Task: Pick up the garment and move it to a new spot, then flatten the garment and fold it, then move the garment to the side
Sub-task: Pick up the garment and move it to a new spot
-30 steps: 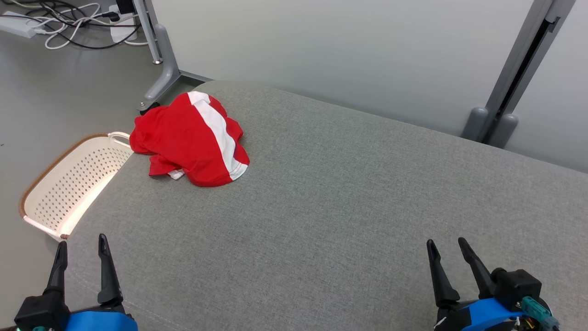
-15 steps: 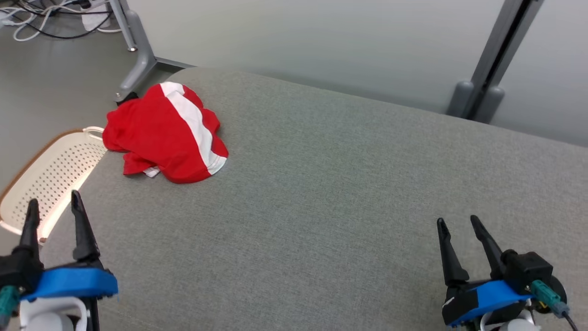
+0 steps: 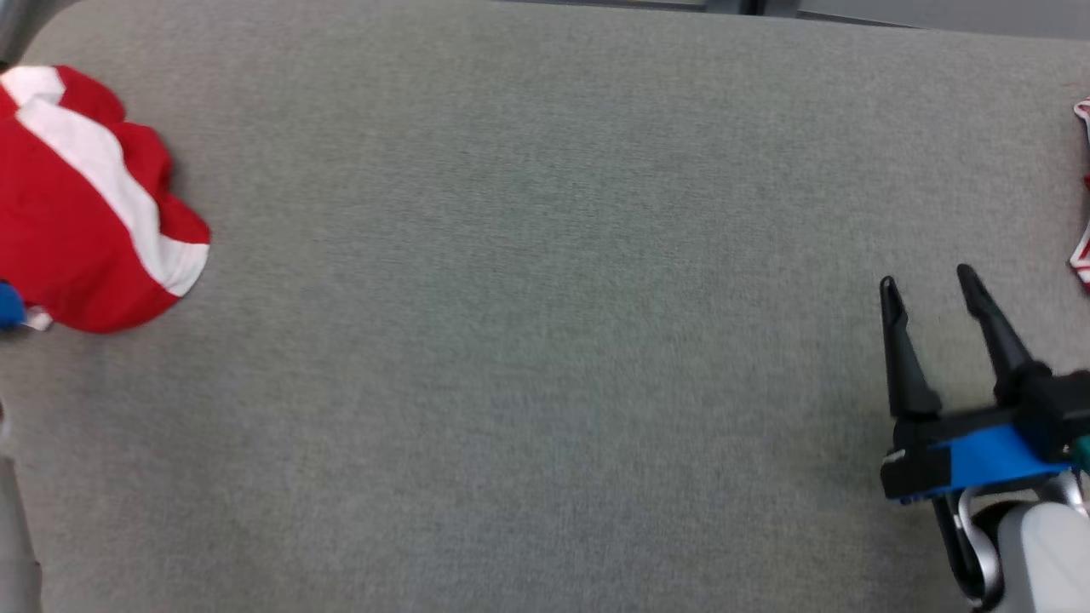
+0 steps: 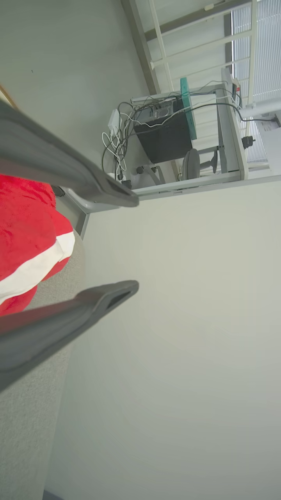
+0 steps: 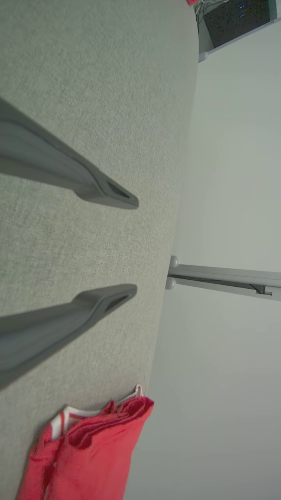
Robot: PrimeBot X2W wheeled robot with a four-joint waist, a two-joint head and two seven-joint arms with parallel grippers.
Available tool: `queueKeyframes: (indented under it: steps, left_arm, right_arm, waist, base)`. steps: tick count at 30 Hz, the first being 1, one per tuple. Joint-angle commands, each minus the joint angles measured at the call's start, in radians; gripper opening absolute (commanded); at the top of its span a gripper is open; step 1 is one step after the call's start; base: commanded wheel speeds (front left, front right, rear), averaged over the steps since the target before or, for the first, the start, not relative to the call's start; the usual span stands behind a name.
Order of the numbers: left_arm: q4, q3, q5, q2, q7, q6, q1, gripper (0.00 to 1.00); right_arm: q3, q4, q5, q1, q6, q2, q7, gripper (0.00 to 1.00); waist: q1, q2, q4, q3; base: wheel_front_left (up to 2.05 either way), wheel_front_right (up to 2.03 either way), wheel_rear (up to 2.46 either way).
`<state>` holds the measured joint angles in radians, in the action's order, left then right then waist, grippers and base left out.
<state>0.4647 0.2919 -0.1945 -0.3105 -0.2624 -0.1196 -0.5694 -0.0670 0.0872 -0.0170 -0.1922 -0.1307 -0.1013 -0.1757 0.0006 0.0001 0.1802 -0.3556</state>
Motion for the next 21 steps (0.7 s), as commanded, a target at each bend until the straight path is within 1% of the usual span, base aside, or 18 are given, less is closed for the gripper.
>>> queueKeyframes:
  steps: [1, 4, 7, 11, 15, 21]
  left_arm:
    - [0.034, 0.007, -0.006, -0.016, -0.003, -0.004, -0.052, 1.00]
    - [0.114, 0.015, -0.017, -0.059, -0.003, -0.006, -0.132, 1.00]
    - [0.210, 0.019, -0.028, -0.093, -0.003, -0.009, -0.212, 1.00]
    - [0.363, 0.020, -0.051, -0.126, -0.003, -0.011, -0.303, 1.00]
    - [0.514, -0.006, -0.061, -0.149, 0.017, -0.013, -0.370, 1.00]
    - [0.665, -0.067, -0.101, -0.127, 0.068, -0.012, -0.421, 1.00]
  right_arm:
    - [-0.012, -0.038, 0.013, -0.006, 0.000, -0.010, 0.012, 1.00]
    - [-0.035, -0.115, 0.024, 0.007, 0.000, -0.019, 0.037, 1.00]
    - [-0.059, -0.193, 0.036, 0.023, 0.000, -0.014, 0.061, 1.00]
    - [-0.064, -0.271, 0.052, 0.043, 0.000, -0.025, 0.091, 1.00]
    - [-0.065, -0.323, 0.051, 0.043, 0.000, -0.040, 0.113, 1.00]
    - [-0.076, -0.365, 0.057, 0.042, 0.000, -0.049, 0.136, 1.00]
  waist:
    - [-0.0006, -0.0001, -0.014, -0.037]
    - [-0.0006, -0.0001, -0.048, -0.101]
    - [-0.0006, -0.0001, -0.066, -0.150]
    - [-0.0006, -0.0001, -0.080, -0.202]
    - [-0.0006, -0.0001, -0.087, -0.241]
    - [-0.0006, -0.0001, -0.086, -0.265]
  base:
    - [0.00, 0.00, 0.00]
    - [0.00, 0.00, 0.00]
    - [0.00, 0.00, 0.00]
    - [0.00, 0.00, 0.00]
    - [0.00, 0.00, 0.00]
    - [0.00, 0.00, 0.00]
